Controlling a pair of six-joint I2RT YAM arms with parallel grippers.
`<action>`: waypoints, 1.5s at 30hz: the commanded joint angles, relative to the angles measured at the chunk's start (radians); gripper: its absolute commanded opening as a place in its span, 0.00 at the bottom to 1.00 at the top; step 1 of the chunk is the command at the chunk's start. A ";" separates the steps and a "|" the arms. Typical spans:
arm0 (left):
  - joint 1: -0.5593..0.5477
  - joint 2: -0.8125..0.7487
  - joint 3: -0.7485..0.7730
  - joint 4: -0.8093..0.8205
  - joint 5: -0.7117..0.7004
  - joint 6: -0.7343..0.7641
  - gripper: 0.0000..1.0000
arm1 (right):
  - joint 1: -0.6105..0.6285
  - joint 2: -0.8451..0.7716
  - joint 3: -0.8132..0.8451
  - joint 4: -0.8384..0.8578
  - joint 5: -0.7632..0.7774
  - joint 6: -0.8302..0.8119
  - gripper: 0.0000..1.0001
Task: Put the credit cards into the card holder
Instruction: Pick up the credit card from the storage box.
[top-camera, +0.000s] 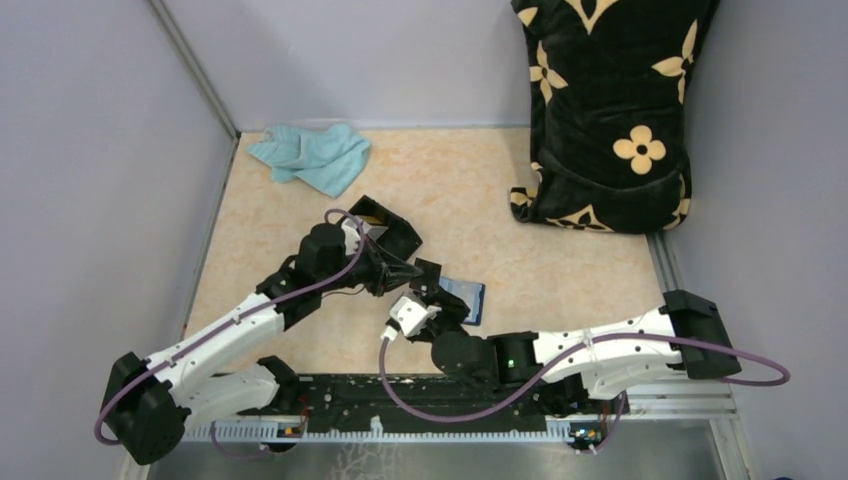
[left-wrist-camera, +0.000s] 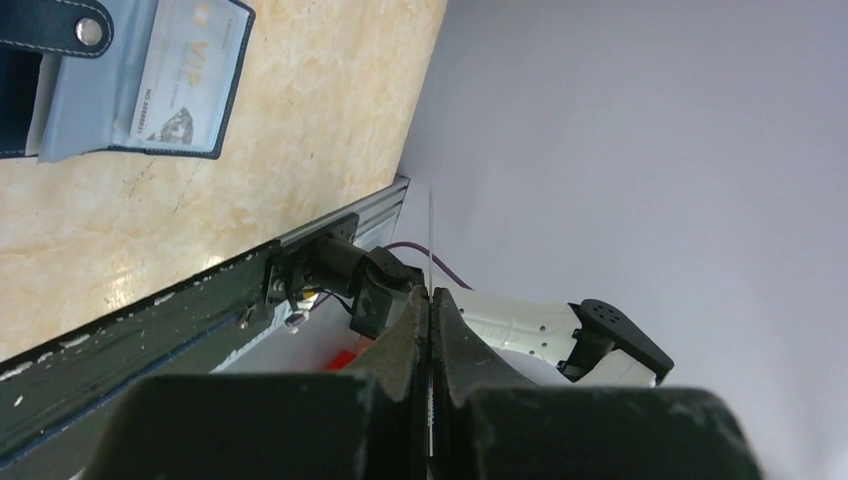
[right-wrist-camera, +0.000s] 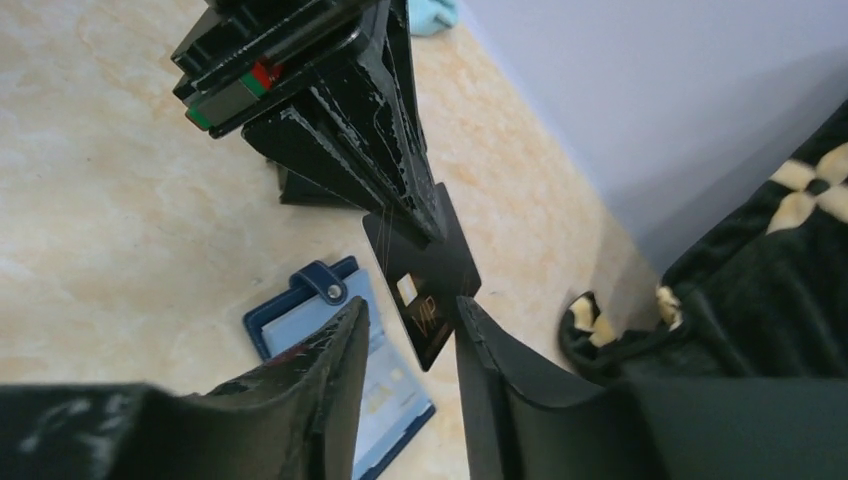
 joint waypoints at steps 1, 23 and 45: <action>-0.005 -0.028 -0.020 0.133 -0.053 0.050 0.00 | 0.010 -0.010 0.079 -0.218 0.073 0.297 0.43; -0.007 0.216 -0.073 0.589 -0.190 0.593 0.00 | -0.650 -0.358 0.089 -0.358 -0.596 1.038 0.51; 0.080 0.458 -0.170 1.138 0.126 0.408 0.00 | -1.177 -0.241 -0.322 0.378 -1.552 1.375 0.51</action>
